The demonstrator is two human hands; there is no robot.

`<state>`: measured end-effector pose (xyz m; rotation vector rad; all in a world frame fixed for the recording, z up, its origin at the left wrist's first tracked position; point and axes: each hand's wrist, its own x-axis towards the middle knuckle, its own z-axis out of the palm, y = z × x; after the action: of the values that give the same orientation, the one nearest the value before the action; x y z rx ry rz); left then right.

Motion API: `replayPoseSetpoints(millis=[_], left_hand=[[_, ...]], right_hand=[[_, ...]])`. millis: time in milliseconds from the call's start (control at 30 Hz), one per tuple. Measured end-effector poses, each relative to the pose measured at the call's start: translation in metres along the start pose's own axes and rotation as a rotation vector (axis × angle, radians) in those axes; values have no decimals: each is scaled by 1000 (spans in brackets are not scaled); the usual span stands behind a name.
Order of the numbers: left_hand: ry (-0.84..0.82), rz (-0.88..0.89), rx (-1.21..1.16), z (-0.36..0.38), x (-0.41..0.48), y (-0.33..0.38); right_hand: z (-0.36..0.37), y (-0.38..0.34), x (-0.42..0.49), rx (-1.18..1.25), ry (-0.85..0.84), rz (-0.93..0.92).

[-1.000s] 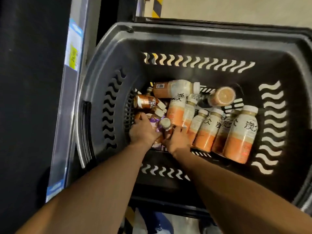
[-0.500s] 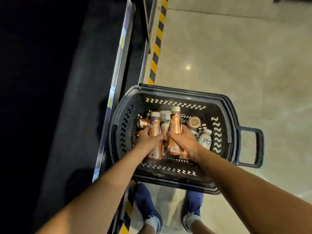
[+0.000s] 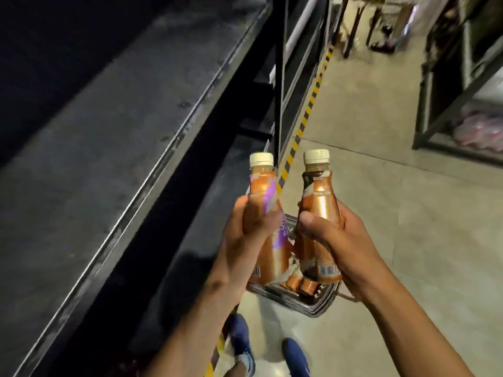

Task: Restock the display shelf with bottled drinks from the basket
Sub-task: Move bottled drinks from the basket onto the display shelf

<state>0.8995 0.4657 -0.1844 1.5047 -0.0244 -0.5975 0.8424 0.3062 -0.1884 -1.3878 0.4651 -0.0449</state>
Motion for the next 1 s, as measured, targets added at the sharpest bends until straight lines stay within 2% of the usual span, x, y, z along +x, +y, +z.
replayPoseSetpoints(millis=[100,267,433,567,767,900,1000], left_hand=[[61,182,-22,-4,-72,46],[336,180,51,-33,-149,77],[778,379,58,-50,-281,97],[1083,430,76,-93,-361,88],[1411,481,66,-143,-504,58],[1576,514,75,-177,-605,33],[1623,514,81,-202,-672,15]], right_hand=[[22,-50,-40,-40,-110,-124],[73,-102,-93,-153,-366,-322],[148,-123,-158,-198,-682,-418],[220,-123,-225,-215,-931,-454],[316,-102,-351,-221,-1229,-480],[373,-74,-440,-237,-1303,-518],[410,-52,-502,-252,-1326,-549]])
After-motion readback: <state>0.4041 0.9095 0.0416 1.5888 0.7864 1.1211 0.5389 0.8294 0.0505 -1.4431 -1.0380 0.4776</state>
